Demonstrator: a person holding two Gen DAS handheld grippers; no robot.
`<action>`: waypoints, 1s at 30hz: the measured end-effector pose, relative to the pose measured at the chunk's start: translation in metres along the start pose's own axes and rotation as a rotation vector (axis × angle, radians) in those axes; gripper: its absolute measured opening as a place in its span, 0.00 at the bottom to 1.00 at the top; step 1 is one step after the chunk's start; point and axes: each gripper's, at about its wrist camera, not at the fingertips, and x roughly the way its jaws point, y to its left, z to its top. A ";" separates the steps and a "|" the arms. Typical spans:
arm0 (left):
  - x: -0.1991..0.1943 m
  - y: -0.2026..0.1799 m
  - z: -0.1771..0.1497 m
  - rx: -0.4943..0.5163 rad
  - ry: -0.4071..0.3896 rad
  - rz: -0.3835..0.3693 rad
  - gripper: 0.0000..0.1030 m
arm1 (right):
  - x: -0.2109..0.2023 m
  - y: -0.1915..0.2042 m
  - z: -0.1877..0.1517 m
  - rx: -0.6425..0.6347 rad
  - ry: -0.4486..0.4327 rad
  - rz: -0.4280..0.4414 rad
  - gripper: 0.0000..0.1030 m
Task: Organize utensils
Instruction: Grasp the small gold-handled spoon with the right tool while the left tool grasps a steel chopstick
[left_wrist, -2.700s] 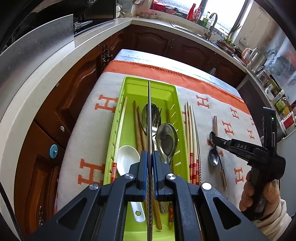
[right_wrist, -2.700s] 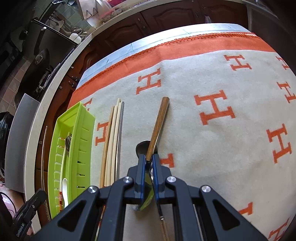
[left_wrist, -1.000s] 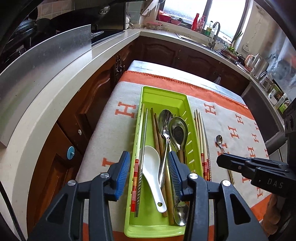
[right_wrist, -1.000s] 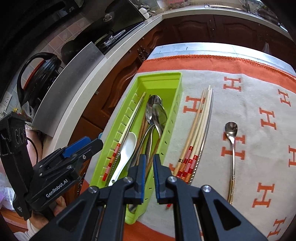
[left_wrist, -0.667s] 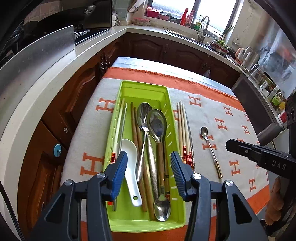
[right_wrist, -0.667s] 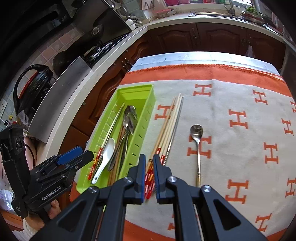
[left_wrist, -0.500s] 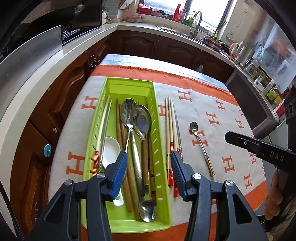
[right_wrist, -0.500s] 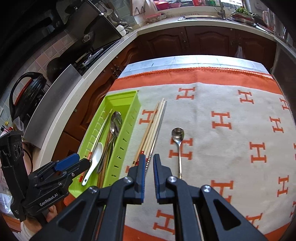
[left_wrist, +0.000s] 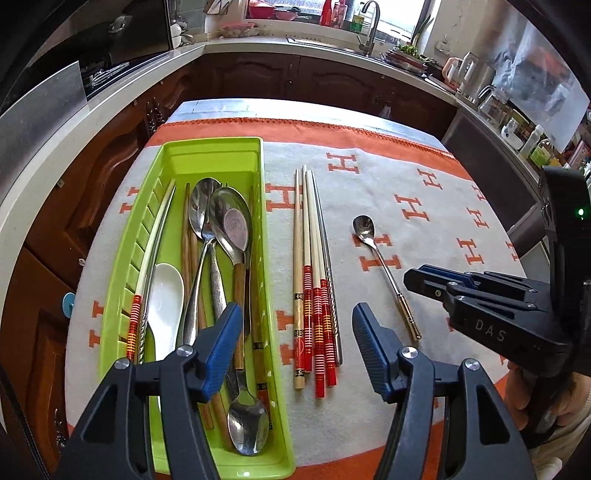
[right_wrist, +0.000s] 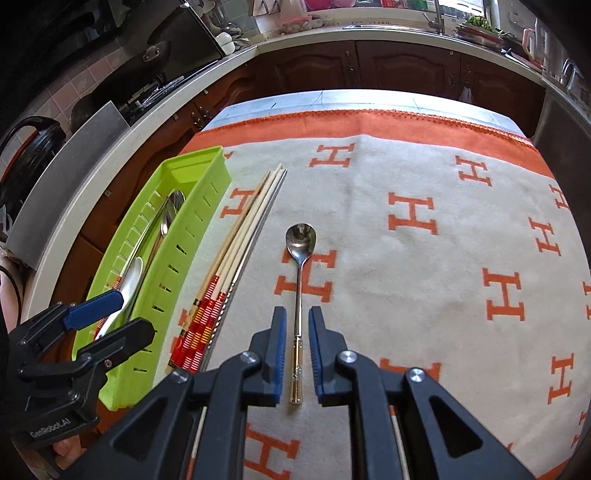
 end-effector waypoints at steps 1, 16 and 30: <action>0.002 0.001 0.000 -0.008 0.002 0.001 0.58 | 0.004 0.000 -0.002 -0.007 0.003 -0.003 0.19; 0.013 -0.002 0.003 -0.037 0.001 0.015 0.58 | 0.029 0.023 -0.013 -0.175 -0.049 -0.101 0.19; 0.021 -0.003 0.016 -0.035 0.027 0.028 0.33 | 0.022 -0.004 -0.011 -0.065 -0.038 -0.056 0.04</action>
